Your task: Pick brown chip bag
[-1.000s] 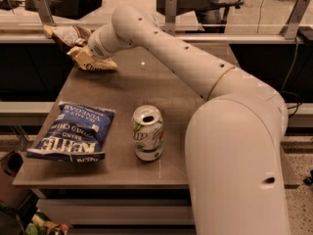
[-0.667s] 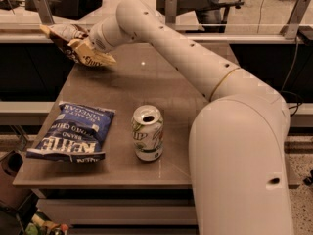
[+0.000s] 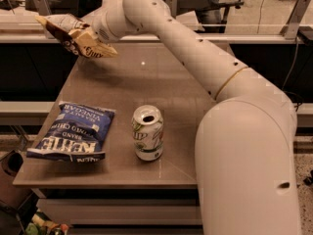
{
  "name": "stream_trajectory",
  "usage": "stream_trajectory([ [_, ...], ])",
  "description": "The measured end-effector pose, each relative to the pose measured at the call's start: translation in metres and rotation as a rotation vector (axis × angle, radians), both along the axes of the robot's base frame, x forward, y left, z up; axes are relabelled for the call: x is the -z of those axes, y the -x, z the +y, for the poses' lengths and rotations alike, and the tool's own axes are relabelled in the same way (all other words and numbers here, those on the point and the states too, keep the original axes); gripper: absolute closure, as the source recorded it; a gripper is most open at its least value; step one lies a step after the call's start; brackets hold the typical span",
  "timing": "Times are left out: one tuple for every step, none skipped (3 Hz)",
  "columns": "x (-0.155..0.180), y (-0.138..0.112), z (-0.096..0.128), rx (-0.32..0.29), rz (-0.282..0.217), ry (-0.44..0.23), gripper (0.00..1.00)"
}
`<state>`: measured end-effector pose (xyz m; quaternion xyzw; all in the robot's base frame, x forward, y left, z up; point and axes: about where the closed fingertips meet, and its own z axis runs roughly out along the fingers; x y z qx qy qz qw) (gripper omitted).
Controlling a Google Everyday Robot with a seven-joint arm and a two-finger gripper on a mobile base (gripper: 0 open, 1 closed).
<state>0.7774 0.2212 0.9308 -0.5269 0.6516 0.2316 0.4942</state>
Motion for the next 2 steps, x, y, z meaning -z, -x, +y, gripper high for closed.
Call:
stream_trajectory([
  [-0.025,0.000,-0.012,0.014,-0.034,-0.006,1.00],
  [-0.051,0.001,-0.028,0.033,-0.070,-0.013,1.00],
])
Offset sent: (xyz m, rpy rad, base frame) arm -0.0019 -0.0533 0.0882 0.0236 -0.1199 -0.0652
